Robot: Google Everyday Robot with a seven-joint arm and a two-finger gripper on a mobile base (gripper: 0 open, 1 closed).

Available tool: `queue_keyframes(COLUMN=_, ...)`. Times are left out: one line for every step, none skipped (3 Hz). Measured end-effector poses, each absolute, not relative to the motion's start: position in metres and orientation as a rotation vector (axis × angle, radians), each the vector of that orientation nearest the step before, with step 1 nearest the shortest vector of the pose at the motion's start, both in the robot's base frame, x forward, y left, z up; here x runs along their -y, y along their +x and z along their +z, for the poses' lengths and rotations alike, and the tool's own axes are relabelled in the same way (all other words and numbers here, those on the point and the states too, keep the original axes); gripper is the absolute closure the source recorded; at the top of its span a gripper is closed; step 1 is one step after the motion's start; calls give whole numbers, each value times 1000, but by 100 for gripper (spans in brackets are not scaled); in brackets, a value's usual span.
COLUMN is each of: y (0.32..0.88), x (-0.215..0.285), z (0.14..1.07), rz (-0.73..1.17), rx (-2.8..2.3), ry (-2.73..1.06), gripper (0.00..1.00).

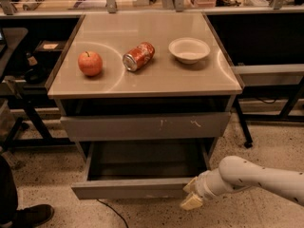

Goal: Close middle drawer

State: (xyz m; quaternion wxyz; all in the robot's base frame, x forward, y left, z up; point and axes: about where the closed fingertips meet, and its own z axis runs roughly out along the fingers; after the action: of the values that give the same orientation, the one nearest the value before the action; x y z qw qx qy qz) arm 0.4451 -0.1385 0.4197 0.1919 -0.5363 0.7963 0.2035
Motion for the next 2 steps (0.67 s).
queue_keyframes(y=445, x=138, z=420, rz=571, rx=-2236, ry=-1506, gripper=0)
queue_keyframes(y=445, x=138, z=420, rz=571, rx=-2236, ry=-1506, gripper=0)
